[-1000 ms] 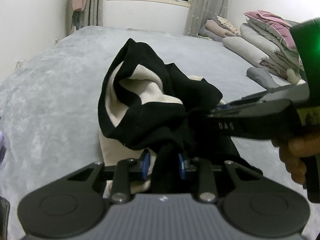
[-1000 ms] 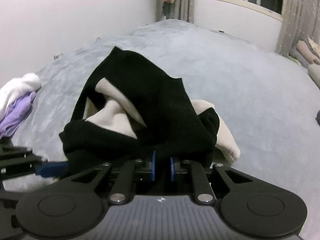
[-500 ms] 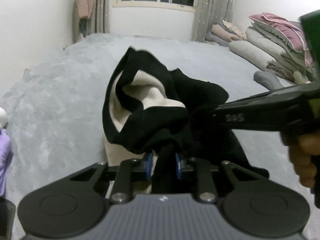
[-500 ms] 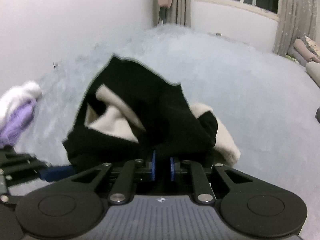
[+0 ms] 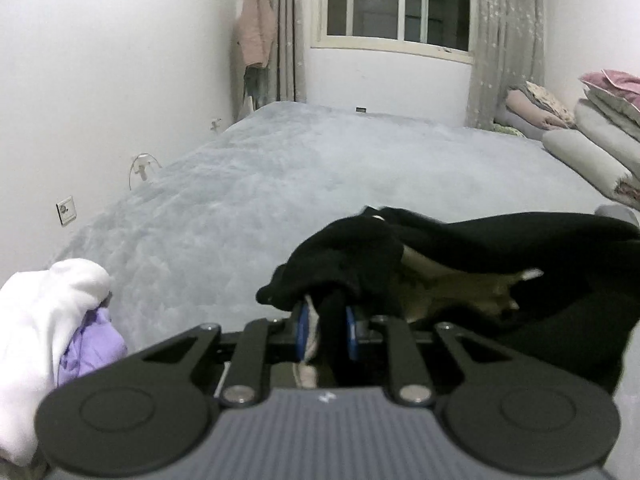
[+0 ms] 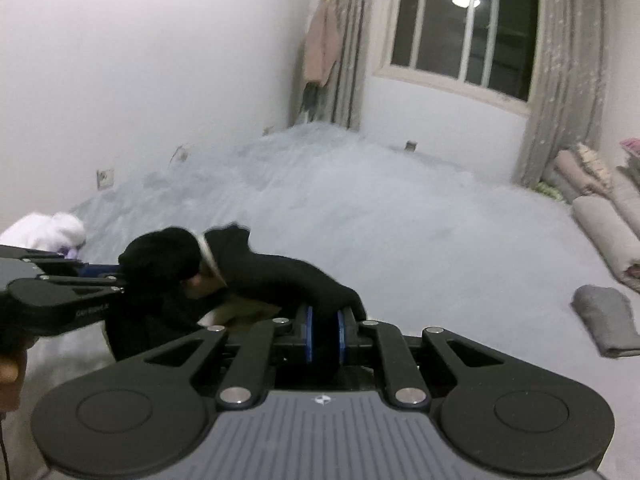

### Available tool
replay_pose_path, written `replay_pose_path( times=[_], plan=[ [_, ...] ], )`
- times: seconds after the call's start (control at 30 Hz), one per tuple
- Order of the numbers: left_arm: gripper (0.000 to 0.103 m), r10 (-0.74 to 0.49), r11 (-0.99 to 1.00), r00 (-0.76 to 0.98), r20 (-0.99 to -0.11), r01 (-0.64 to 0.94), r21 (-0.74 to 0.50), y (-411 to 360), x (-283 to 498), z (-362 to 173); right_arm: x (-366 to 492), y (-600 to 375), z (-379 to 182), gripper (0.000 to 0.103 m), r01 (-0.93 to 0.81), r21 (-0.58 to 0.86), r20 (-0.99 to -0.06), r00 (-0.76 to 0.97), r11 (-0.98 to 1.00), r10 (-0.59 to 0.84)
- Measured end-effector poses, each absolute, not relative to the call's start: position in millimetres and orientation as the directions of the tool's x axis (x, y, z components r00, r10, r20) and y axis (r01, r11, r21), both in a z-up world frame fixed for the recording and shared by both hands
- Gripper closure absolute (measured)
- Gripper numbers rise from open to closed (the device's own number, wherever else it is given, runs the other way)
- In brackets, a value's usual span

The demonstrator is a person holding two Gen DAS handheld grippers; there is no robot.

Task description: Fold clothes

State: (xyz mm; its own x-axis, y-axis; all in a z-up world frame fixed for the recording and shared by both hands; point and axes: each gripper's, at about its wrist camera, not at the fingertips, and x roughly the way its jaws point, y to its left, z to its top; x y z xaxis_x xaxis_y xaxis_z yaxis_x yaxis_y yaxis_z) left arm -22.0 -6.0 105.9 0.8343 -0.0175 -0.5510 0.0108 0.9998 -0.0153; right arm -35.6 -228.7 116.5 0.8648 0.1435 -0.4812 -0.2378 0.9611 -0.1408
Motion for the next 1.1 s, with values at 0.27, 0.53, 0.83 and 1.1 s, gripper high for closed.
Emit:
replay_pose_path(
  times=[0.27, 0.53, 0.83, 1.1],
  plan=[
    [0.083, -0.049, 0.998, 0.794, -0.606, 0.059, -0.003, -29.1, -25.2, 85.9, -20.9, -188.9, 77.0, 0.091, -0.314, -0.238, -0.609, 0.785, 0.919, 0.11],
    [0.063, -0.008, 0.998, 0.778, -0.629, 0.043, 0.039, -30.1, -23.4, 70.1, -6.5, -190.0, 50.2, 0.085, -0.295, -0.266, -0.668, 0.742, 0.918, 0.045],
    [0.039, 0.043, 0.989, 0.776, -0.629, 0.054, 0.134, -46.7, -23.0, 49.8, 15.4, -196.3, 10.7, 0.063, -0.304, -0.214, -0.766, 0.642, 0.928, 0.034],
    [0.042, 0.069, 0.983, 0.781, -0.621, 0.053, 0.175, -48.9, -19.8, 36.8, 21.0, -204.2, 4.0, 0.059, -0.269, -0.159, -0.767, 0.64, 0.95, 0.053]
  ],
)
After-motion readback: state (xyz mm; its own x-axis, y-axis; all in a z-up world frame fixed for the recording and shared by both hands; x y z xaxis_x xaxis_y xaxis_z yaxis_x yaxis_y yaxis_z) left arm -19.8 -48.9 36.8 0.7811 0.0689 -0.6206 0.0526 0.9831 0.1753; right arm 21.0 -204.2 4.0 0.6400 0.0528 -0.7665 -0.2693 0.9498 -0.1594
